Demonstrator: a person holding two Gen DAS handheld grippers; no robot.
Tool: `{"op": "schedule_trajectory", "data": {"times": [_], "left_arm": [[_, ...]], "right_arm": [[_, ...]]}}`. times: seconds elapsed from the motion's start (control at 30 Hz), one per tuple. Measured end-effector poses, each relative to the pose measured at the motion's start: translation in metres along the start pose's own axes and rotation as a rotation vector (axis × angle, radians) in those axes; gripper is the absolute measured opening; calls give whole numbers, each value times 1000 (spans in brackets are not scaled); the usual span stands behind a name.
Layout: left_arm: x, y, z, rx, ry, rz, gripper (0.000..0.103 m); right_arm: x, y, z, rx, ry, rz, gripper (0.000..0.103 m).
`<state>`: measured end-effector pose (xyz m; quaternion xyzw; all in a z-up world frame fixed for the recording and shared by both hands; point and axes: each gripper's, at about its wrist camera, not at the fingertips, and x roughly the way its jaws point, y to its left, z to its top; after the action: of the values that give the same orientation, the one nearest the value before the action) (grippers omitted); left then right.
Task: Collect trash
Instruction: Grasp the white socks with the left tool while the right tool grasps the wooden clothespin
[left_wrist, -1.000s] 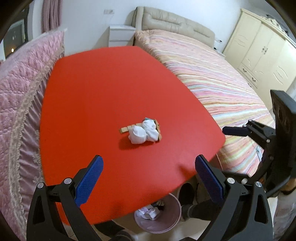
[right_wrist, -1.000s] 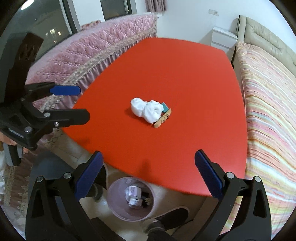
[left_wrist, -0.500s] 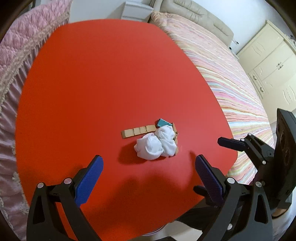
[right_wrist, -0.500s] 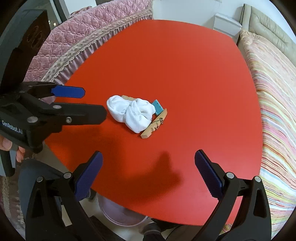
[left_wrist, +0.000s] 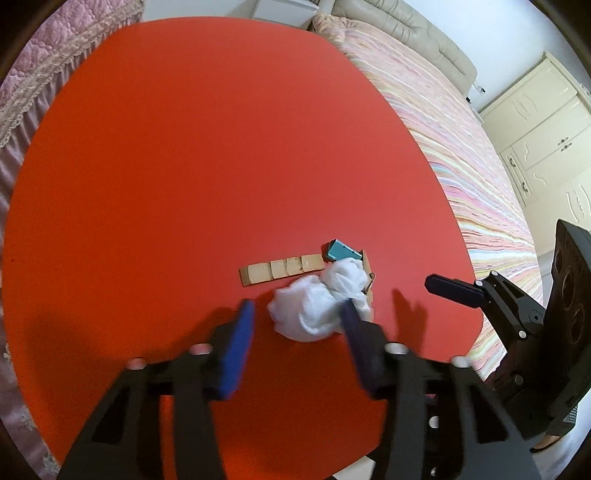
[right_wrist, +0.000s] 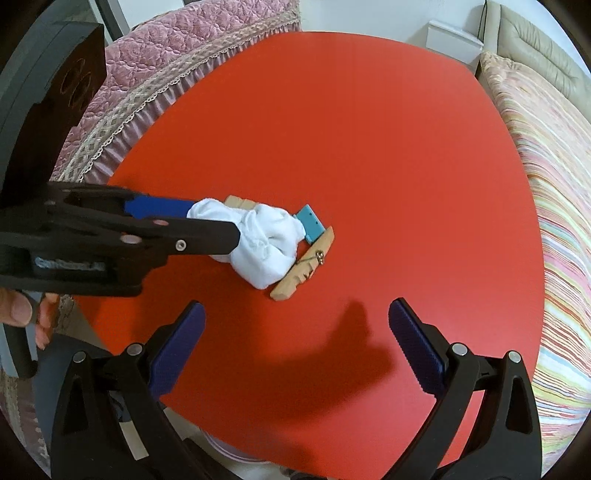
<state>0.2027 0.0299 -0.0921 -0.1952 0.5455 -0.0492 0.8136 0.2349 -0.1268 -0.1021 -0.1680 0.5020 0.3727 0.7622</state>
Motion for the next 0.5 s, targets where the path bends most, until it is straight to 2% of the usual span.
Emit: {"op": "schedule_trajectory", "data": {"times": [0.03,0.1,0.2,0.23,0.3,0.43,0.5], "left_arm": [[-1,1,1,-1,-5,-9,34],[-3,2,2,2,-9,-9,31],[-6,1,2,8,-17,-1,22],[-8,3,2,8,-19,-1,22],[-9,5,2,9,-23,2,22],[-8,8,-3,11,-28,0,20],[-7,7,-3,16,-31,3,19]], "right_arm": [[2,1,1,-1,-3,-1,96],[6,1,3,-4,1,-2,83],[12,3,5,-8,5,-16,71],[13,2,6,-6,3,-17,69],[16,3,7,-5,7,-22,56],[17,2,6,-7,0,-23,45],[17,3,7,-7,2,-32,30]]}}
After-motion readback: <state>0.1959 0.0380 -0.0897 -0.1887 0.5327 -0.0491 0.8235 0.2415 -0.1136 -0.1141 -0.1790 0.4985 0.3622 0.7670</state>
